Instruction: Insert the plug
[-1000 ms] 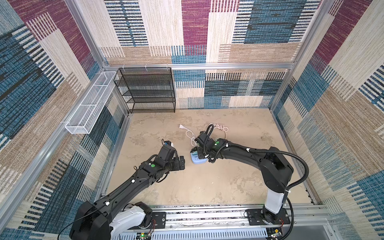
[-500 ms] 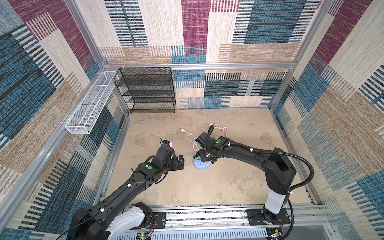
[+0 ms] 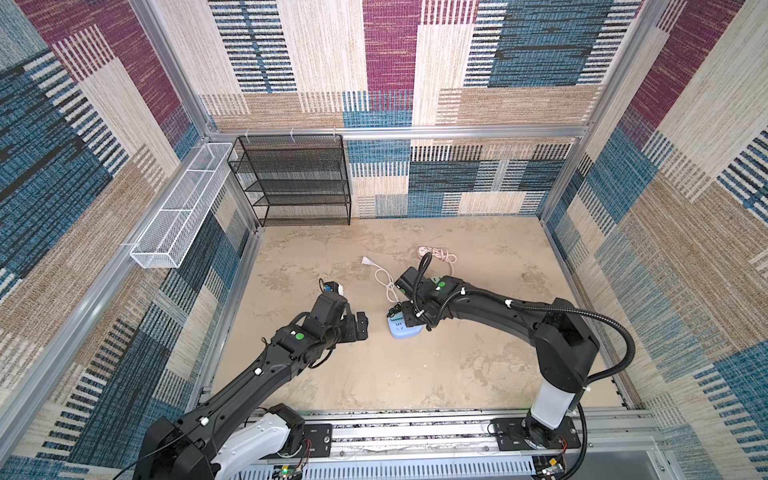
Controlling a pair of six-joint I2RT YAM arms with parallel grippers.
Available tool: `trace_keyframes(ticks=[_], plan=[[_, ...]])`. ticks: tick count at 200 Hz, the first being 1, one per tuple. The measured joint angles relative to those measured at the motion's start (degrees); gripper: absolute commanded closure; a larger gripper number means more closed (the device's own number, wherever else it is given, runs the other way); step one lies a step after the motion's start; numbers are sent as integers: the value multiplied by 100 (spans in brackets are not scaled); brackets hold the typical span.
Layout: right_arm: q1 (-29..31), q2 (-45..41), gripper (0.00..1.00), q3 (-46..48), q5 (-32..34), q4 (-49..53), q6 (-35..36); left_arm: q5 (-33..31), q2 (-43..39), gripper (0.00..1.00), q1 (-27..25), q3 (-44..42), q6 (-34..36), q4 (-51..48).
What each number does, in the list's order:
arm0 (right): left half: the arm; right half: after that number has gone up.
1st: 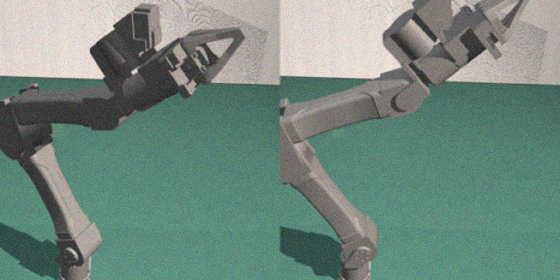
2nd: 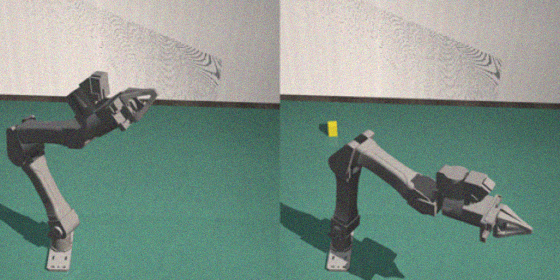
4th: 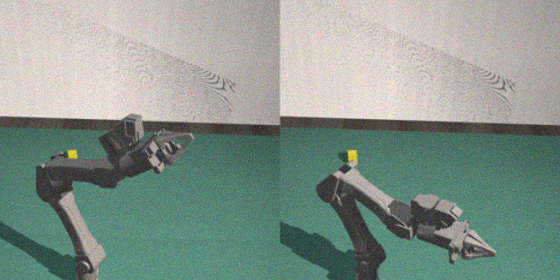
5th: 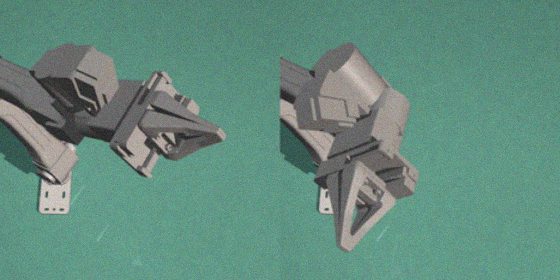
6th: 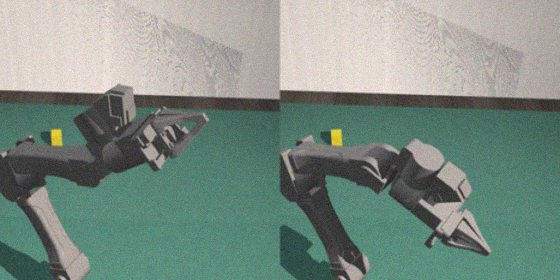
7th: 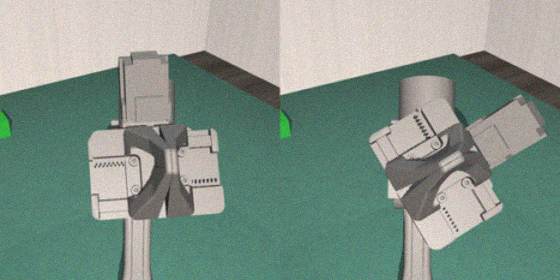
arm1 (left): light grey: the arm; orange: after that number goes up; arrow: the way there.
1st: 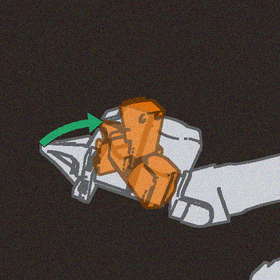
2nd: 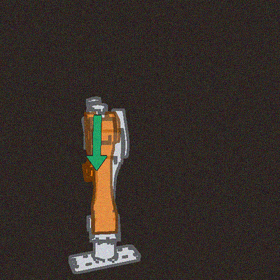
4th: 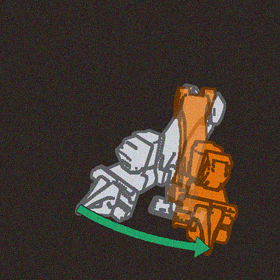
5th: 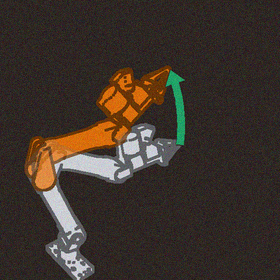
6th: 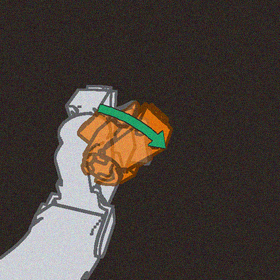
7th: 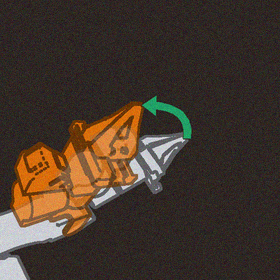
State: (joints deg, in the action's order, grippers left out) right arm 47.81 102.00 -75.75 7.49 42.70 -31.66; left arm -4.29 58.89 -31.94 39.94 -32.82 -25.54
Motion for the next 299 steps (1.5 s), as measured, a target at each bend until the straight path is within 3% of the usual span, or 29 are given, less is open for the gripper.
trace_keyframes(ticks=[34,65,159,175,246,299], plan=[[7,-90,49,0,0,2,2,7,0,2,2,0,-2,0],[7,-269,55,4,2,4,0,15,0,2,2,0,-2,0],[7,-177,87,-92,-17,-33,50,44,70,2,0,-9,-20,28],[7,-109,96,-48,-90,-114,59,57,76,2,0,-22,-20,42],[42,-175,91,-83,-184,-120,81,146,153,2,0,-42,-22,57],[-212,-955,84,-66,-44,-271,197,-59,227,0,7,210,-4,42]])
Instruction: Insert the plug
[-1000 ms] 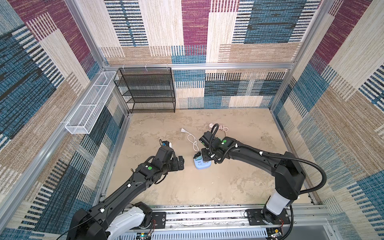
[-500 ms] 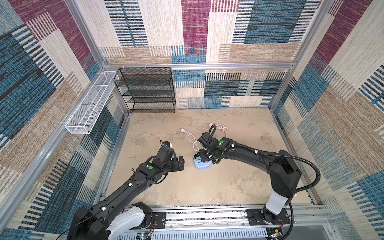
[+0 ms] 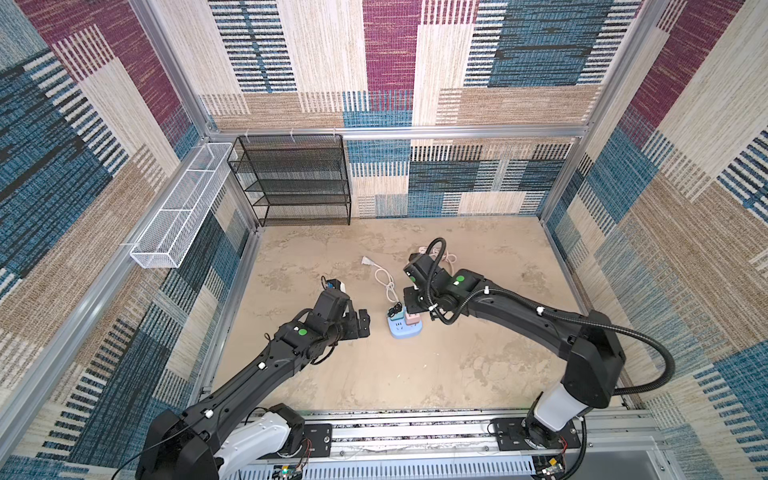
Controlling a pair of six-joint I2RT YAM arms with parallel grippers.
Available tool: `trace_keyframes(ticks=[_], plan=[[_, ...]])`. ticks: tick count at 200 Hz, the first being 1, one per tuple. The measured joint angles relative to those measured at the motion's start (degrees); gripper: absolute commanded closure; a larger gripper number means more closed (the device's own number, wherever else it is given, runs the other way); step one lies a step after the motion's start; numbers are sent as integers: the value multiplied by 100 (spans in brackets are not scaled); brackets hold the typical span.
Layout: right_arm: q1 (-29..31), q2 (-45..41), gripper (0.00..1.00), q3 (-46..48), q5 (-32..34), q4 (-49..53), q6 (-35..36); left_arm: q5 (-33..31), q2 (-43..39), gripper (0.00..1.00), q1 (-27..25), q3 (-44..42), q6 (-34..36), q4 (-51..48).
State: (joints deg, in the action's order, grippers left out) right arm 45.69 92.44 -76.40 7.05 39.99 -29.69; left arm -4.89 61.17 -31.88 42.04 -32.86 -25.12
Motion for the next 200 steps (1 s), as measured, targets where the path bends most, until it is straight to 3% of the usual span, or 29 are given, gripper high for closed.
trace_keyframes(ticks=[10,18,25,35,40,74,107,149,181,200], plan=[[-205,-319,77,302,-50,-254,140,-190,28,0,0,109,31,-24],[-400,-608,63,577,-140,-422,203,-361,44,0,0,188,52,-28],[-586,-879,44,841,-229,-612,282,-544,57,1,0,254,90,-39],[-822,-1235,9,1158,-308,-828,411,-811,74,0,0,330,149,-35],[-949,-1410,0,1298,-323,-927,466,-957,81,0,2,348,177,-9],[-1652,-2212,0,1694,-450,-1287,767,-1690,118,0,24,15,931,813],[-1805,-2621,0,1786,-522,-1451,789,-2430,291,1,225,-455,1639,1939],[-1818,-2872,0,2511,-551,-1908,743,-2953,546,0,1502,-1073,2188,3324],[-1816,-3340,0,3270,-511,-2389,981,-2774,752,1,2498,-1419,2365,4065],[-1816,-3530,0,3458,-328,-2730,1259,-2492,1274,1,2894,-1591,2382,4629]])
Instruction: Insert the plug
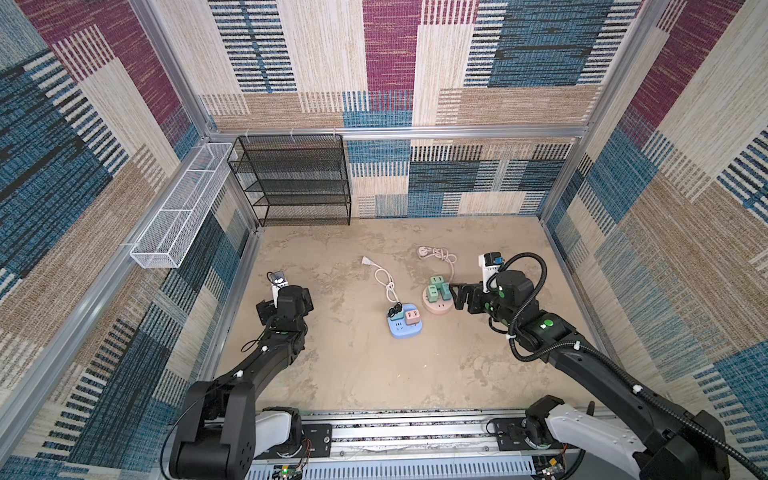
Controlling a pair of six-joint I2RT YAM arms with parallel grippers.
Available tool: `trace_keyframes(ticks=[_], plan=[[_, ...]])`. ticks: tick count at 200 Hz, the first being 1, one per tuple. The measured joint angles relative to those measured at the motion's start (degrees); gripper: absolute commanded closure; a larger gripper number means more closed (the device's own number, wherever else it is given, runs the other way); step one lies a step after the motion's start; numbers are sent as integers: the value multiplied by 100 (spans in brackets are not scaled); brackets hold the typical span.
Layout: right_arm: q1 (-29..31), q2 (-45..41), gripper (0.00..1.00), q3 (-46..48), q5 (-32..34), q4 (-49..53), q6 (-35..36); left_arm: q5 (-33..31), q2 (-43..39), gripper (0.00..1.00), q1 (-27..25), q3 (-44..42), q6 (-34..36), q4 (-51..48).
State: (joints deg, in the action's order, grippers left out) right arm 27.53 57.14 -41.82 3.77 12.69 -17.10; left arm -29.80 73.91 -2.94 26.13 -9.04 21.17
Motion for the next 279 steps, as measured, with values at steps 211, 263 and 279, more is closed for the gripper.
trace_keyframes(ticks=[211,263,279], plan=[[-2610,3128,0,3084,726,-8004,1733,1792,1390,1,341,-306,492,2618],[-2643,3082,0,3058,415,-8448,1733,1792,1390,1,330,-310,492,2640],[-2643,3082,0,3049,374,-8459,1733,1792,1390,1,330,-310,492,2651]])
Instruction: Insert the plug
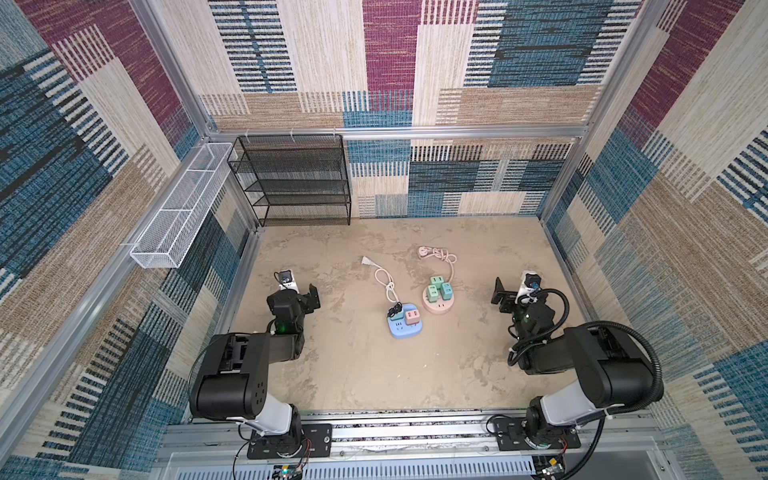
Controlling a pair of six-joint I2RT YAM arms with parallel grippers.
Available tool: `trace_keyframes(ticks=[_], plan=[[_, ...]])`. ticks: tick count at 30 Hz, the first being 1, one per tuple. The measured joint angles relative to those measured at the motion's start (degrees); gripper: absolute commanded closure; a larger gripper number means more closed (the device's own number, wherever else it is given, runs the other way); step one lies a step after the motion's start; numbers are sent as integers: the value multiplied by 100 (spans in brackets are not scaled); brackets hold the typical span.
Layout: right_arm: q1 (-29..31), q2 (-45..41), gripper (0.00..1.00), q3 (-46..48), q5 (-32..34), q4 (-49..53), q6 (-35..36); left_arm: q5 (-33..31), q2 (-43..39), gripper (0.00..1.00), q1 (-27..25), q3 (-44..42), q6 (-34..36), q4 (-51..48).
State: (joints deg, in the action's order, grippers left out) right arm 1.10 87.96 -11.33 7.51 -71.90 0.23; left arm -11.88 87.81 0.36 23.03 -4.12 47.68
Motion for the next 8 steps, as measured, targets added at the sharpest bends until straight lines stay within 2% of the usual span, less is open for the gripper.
trace_keyframes(ticks=[8], plan=[[-55,39,0,-107,-118,7,0,0,0,1,0,0,0,0]])
